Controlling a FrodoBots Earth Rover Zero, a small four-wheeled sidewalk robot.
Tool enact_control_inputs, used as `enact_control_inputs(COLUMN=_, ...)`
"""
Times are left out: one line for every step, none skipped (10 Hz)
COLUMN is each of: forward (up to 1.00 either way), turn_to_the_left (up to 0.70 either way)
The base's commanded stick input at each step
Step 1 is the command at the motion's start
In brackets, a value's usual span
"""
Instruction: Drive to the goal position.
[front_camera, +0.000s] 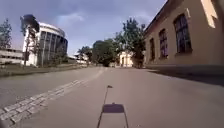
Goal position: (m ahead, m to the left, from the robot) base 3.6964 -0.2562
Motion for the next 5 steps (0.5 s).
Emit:
enact_control_inputs(forward=0.45, turn_to_the_left=0.00)
enact_control_inputs(forward=0.45, turn_to_the_left=0.00)
enact_control_inputs(forward=0.45, turn_to_the_left=0.00)
enact_control_inputs(forward=0.45, turn_to_the_left=0.00)
enact_control_inputs(forward=0.45, turn_to_the_left=0.00)
